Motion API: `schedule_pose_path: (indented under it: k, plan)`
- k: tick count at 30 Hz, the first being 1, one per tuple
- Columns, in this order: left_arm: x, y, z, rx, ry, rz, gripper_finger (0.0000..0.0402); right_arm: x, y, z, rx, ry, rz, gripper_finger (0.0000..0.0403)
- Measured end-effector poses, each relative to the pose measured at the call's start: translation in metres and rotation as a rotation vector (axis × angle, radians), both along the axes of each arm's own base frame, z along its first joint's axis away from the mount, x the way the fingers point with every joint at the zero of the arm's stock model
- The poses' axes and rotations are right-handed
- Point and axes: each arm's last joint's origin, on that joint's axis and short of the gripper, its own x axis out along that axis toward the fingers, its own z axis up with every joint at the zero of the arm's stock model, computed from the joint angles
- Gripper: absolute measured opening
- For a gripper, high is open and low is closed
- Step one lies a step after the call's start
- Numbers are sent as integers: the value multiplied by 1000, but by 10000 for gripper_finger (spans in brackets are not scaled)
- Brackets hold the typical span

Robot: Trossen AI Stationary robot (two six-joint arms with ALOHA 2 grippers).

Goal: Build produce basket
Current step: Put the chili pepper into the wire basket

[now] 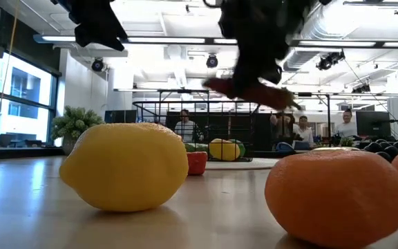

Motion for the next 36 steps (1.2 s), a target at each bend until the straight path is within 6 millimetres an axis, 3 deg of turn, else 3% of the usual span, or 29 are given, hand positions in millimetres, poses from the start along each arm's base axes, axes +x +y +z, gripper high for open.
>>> schedule_pose_path:
  k: [11, 20, 25, 30, 36]
  plan:
    - [0, 1, 0, 107, 64, -116, 193, 10, -25, 51, -2, -427, -287, 35]
    - [-5, 16, -2, 138, 105, -64, 264, 22, -67, 75, -40, -717, -521, 35]
    - [-10, 27, -3, 132, 130, 6, 306, 21, -90, 79, -36, -790, -693, 35]
    - [-15, 35, -5, 89, 140, 44, 323, 23, -109, 75, 1, -845, -846, 35]
    - [-17, 40, -5, 56, 129, 35, 323, 35, -127, 53, 60, -855, -948, 35]
